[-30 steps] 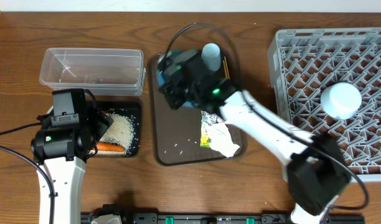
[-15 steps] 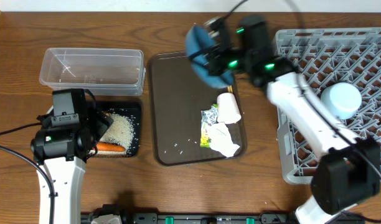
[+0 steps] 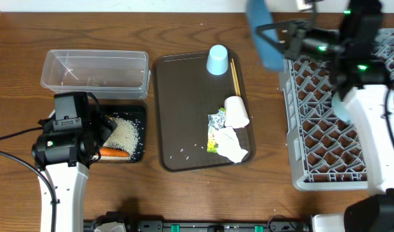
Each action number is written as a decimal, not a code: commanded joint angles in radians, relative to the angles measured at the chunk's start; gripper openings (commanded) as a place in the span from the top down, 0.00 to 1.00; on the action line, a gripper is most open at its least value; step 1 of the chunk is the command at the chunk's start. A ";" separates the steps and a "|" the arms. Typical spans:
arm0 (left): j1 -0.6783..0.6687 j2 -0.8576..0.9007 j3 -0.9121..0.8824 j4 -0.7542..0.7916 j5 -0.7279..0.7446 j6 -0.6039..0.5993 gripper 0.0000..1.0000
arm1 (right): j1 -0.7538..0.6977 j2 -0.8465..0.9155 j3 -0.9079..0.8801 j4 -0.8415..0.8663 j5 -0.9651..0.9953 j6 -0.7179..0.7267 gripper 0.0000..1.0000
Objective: Sort waste into correct bins and load items into the dishwasher rack
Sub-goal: 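Lift the teal plate and carry it right to the grey dish rack, then lower the teal plate upright into the rack slots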
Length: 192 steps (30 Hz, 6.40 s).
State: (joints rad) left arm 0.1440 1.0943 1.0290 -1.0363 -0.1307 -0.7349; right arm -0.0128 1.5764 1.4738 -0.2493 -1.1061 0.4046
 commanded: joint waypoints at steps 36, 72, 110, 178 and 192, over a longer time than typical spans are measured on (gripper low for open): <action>0.005 0.003 0.003 -0.003 -0.009 0.009 0.02 | -0.612 0.236 -0.002 -0.029 -0.097 -0.212 0.99; 0.005 0.003 0.003 -0.003 -0.009 0.009 0.02 | -0.614 0.352 -0.002 0.470 -0.132 0.206 0.99; 0.005 0.003 0.003 -0.003 -0.009 0.009 0.02 | -0.801 0.322 -0.002 0.492 -0.129 0.394 0.98; 0.005 0.003 0.003 -0.003 -0.009 0.009 0.02 | -0.336 0.031 -0.002 -0.035 1.039 -0.283 0.98; 0.005 0.003 0.003 -0.003 -0.009 0.009 0.02 | -0.341 0.088 -0.002 -0.161 1.273 -0.282 0.99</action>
State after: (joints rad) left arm 0.1440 1.0943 1.0290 -1.0363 -0.1310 -0.7349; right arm -0.3492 1.6676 1.4651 -0.3927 0.0723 0.1394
